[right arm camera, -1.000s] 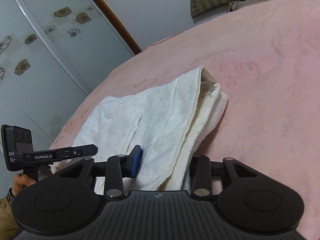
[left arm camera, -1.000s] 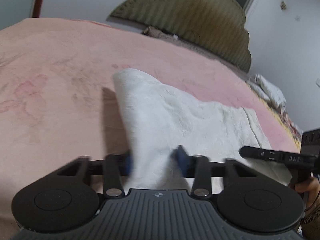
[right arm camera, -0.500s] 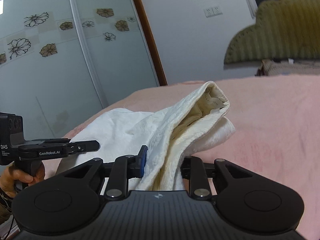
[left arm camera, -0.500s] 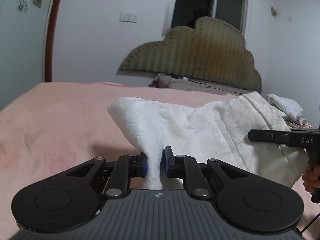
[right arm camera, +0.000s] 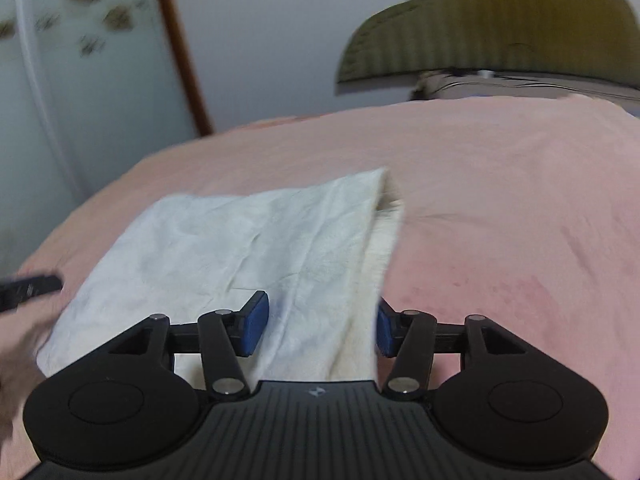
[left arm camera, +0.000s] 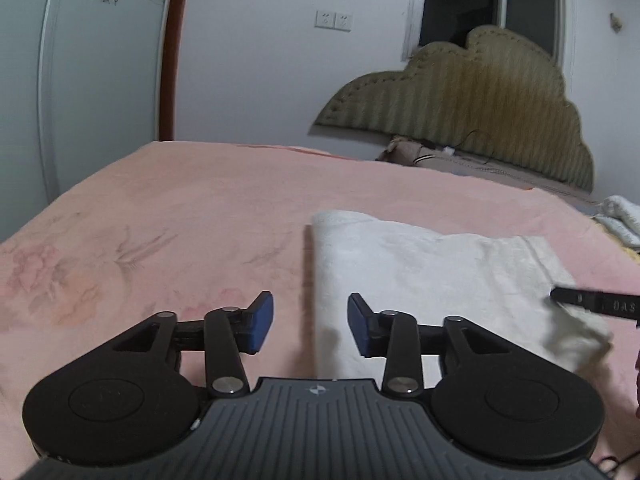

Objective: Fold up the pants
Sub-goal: 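Open the left tool and withdraw both tools from the folded pants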

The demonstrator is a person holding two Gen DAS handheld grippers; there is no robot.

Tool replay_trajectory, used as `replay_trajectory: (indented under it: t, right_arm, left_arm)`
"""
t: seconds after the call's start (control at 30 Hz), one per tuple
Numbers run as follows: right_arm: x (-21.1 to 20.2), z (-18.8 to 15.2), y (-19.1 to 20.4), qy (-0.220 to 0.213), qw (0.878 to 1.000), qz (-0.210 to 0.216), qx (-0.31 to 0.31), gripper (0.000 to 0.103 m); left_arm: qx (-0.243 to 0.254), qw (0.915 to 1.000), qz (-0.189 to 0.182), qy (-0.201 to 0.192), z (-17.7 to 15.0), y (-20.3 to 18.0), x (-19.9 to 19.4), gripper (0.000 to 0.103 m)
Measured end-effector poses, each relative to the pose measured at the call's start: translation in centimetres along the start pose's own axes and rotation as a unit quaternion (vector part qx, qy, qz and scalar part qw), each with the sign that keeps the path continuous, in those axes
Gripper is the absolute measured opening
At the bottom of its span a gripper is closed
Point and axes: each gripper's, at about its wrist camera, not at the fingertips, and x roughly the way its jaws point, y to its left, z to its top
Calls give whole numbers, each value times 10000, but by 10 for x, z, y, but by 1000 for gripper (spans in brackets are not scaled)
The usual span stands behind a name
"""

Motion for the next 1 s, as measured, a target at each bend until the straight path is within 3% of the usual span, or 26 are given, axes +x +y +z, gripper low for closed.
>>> replay_trajectory:
  t: [0.07,0.13,0.2,0.27,0.33,0.43,0.5,0.57,0.63,0.73,0.8,1.0]
  right_arm:
    - [-22,-2,11,-542,9974,-231,-409,54]
    - [-36,-4,21,-815,9942,-2,-698,55]
    - [-28,-4,28,-298,9932,649,-920,60]
    - [-7,-14,30,421,9915,423,-1160,60]
    - [-5,-21,20,415,9938,-37,-1034,60]
    - [-32,-23,9,233,9994,92,-221,63]
    - [-49,-32,17,144,9992,308,-224,66]
    - [-63,-45,31,140,9985,327,-416,85]
    - [-69,-55,49,319,9963,433,-673,86]
    - [-73,-65,59,618,9925,732,-757,86]
    - [-84,-71,60,633,9917,848,-735,86]
    - [-88,-69,66,574,9943,670,-604,92]
  left_arm:
    - [174,9998,-59,110,-5,-8,-2,61]
    - [681,9968,101,405,-13,-25,8,67]
    - [980,9938,312,418,-30,-33,14,68]
    - [704,9963,305,393,-30,-28,6,68]
    - [401,9982,175,399,-28,-23,-10,68]
    - [303,9990,116,323,-34,-29,-35,82]
    - [285,9989,67,366,-42,-37,-47,90]
    - [354,9985,-35,423,-52,-46,-56,92]
    - [472,9975,-28,524,-61,-56,-57,97]
    - [652,9958,271,582,-76,-64,-46,101]
    - [727,9908,684,910,-81,-68,-31,102]
    - [467,9923,640,956,-82,-60,-27,103]
